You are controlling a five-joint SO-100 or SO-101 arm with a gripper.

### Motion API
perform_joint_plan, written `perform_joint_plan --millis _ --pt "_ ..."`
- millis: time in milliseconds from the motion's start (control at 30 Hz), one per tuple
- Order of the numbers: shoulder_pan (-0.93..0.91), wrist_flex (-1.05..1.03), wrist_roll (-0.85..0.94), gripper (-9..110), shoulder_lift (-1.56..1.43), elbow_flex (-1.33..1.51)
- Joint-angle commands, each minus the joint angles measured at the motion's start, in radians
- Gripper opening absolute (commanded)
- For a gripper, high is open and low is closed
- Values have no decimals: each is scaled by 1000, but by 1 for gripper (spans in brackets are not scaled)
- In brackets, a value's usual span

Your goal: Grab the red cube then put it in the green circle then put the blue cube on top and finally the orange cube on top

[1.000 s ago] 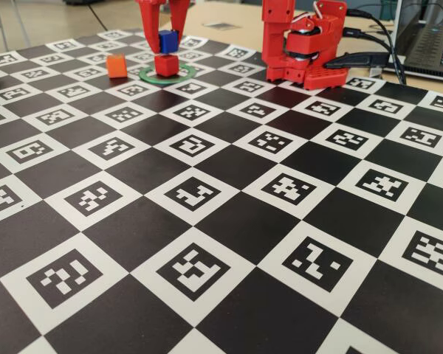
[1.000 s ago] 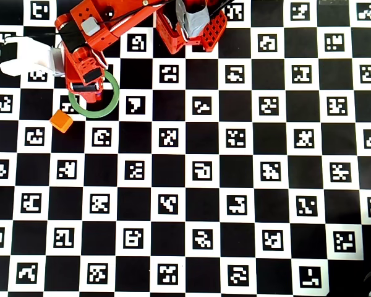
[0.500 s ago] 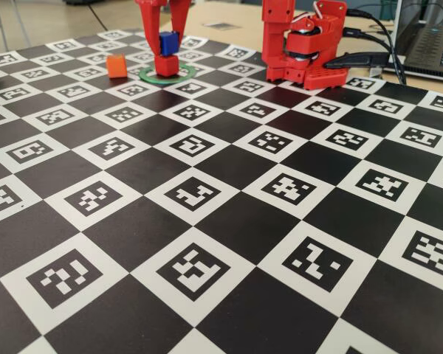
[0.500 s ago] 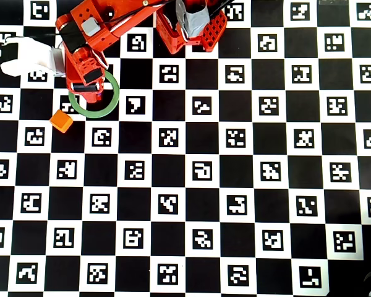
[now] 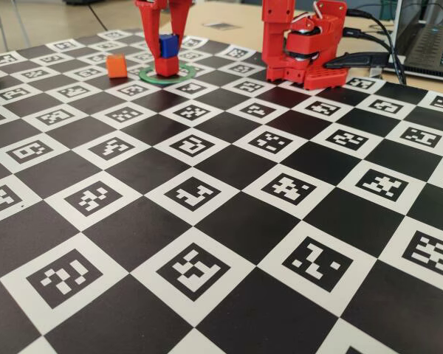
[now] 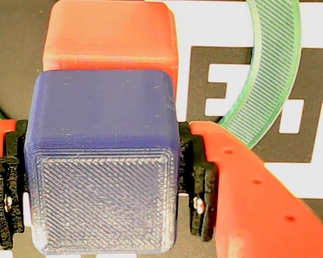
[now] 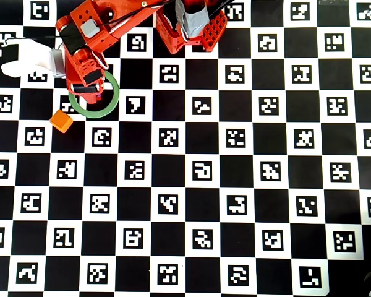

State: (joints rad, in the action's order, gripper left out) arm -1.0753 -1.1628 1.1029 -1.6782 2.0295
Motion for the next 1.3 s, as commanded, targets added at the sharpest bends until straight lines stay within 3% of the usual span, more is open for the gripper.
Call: perform_joint_plan --millis 0,200,800,1267 --pt "-5 12 5 3 -9 -11" --pt "-6 11 6 5 -9 -11" --pt "-20 2 17 33 -17 -11" --pt "-46 -5 31 41 -43 -15"
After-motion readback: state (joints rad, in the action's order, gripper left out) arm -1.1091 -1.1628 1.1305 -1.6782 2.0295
